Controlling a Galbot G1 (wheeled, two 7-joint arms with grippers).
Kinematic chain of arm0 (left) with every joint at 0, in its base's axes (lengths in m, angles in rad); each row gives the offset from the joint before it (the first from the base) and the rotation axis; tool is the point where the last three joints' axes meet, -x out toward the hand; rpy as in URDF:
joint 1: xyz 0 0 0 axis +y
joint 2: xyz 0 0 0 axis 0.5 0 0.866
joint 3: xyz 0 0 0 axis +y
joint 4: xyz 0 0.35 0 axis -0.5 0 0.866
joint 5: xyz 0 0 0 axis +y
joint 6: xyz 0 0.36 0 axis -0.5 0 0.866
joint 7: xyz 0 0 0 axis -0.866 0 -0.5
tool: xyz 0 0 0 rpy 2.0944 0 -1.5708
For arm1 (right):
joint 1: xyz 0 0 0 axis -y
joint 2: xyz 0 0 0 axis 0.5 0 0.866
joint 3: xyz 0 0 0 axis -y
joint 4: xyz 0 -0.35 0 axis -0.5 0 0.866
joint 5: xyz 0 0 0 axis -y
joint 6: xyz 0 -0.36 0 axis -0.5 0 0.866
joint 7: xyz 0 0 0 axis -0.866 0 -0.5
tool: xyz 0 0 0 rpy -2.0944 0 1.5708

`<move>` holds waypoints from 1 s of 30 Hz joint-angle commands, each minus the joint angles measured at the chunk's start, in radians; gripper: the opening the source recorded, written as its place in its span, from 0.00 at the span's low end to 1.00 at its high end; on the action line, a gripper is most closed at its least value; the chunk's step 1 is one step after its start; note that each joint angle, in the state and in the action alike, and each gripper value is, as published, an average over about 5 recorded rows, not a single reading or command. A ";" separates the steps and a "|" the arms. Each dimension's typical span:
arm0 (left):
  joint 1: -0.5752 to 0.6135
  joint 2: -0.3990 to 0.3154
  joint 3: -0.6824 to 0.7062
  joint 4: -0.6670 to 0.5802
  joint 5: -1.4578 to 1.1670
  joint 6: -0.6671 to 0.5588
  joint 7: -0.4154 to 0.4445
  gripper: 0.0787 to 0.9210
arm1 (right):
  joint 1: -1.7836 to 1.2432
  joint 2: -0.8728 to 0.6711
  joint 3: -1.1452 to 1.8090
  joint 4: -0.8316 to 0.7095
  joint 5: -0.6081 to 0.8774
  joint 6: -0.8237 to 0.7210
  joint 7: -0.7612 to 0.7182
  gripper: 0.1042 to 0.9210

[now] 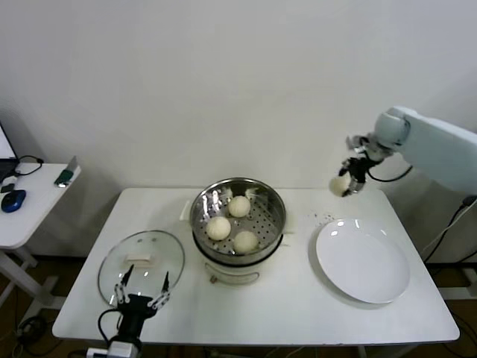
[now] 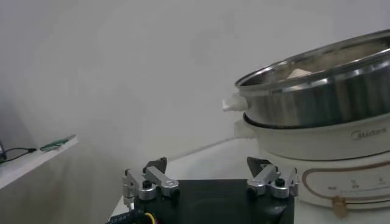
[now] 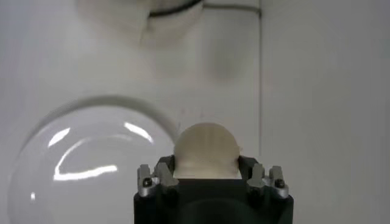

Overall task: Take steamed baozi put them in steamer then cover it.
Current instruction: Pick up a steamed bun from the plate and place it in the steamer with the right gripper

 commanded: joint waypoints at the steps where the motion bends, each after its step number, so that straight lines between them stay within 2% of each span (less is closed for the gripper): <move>1: -0.006 0.005 0.008 -0.001 0.000 0.000 0.001 0.88 | 0.245 0.165 -0.240 0.077 0.379 -0.096 0.036 0.70; 8: -0.012 0.012 0.007 0.005 -0.008 0.000 0.000 0.88 | 0.225 0.254 -0.259 0.159 0.438 -0.129 0.079 0.70; 17: -0.022 0.016 0.004 0.008 -0.012 0.001 0.000 0.88 | 0.149 0.361 -0.260 0.173 0.447 -0.147 0.116 0.70; 30: -0.032 0.023 -0.002 0.019 -0.021 0.001 0.000 0.88 | 0.027 0.380 -0.262 0.187 0.378 -0.157 0.146 0.70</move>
